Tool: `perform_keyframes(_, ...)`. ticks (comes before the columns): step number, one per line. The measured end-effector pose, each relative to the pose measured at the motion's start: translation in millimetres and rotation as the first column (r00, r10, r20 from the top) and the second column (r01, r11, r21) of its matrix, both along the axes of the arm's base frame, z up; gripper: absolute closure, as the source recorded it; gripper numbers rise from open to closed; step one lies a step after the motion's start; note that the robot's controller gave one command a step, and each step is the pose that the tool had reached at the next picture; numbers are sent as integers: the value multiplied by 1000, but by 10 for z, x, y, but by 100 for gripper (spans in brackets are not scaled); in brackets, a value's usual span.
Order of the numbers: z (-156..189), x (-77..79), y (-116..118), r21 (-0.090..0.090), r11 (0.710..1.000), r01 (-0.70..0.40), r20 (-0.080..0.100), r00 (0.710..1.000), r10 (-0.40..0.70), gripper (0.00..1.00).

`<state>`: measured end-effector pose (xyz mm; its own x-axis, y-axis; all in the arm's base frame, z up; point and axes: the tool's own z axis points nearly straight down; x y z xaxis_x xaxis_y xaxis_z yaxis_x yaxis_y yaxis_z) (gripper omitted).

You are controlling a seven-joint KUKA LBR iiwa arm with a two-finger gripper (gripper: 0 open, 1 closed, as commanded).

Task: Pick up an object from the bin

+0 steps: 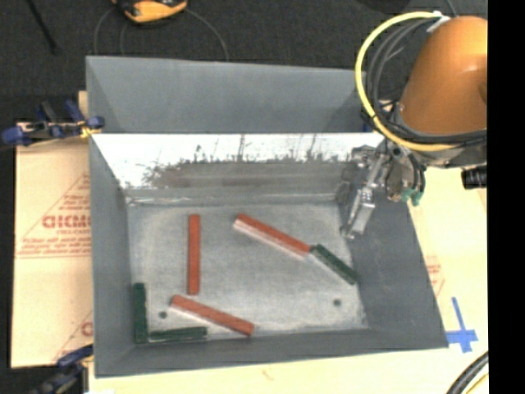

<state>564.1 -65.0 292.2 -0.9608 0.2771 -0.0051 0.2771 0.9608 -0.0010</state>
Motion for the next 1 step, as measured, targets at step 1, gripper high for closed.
perform_keyframes(1, 0, 0, -1, 0, 1000, -1, 0, 1000, 1, 0)
